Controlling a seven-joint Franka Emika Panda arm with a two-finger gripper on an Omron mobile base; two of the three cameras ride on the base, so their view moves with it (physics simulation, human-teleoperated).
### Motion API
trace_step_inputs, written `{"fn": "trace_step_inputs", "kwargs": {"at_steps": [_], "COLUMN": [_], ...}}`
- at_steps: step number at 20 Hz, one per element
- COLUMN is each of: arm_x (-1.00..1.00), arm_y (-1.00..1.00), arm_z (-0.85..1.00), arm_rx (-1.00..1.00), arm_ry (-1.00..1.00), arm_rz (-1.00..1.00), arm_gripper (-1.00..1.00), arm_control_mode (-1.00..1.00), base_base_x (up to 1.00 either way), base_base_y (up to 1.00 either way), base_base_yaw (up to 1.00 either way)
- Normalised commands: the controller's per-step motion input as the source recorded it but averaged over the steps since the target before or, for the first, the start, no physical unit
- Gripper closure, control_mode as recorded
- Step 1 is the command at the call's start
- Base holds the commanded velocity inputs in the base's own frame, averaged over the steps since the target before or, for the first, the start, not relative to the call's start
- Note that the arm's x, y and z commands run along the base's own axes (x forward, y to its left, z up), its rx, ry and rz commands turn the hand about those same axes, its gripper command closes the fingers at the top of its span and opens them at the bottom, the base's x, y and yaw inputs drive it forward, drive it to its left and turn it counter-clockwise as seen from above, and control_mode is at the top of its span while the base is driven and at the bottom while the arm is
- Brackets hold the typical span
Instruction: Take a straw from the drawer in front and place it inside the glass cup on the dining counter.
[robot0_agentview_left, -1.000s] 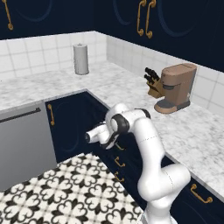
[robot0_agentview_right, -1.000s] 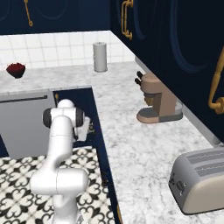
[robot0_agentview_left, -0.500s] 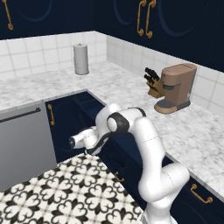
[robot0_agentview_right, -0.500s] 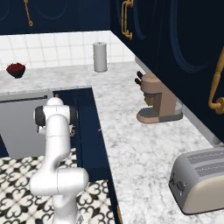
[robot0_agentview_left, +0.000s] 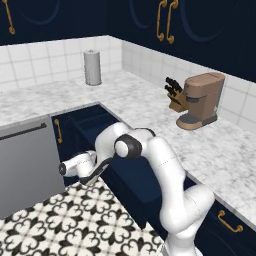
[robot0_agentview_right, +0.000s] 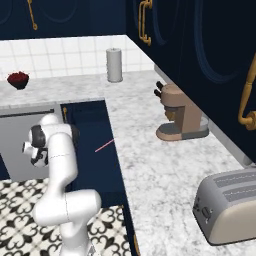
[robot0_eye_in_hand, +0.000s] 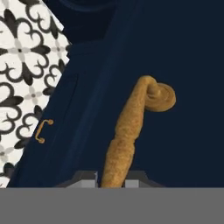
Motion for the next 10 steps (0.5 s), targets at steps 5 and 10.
{"fn": "trace_step_inputs", "kwargs": {"at_steps": [5,10], "arm_x": [-0.37,-0.57], "arm_y": [0.55,0.11], "arm_z": [0.36,0.91], "arm_rx": [0.22,0.27], "arm_ry": [0.19,0.02], "arm_rz": [0.01,0.00], "arm_gripper": [-1.00,-1.00], "arm_control_mode": [-1.00,-1.00], "base_base_x": [0.00,0.00], "base_base_y": [0.00,0.00], "base_base_yaw": [0.00,0.00]}}
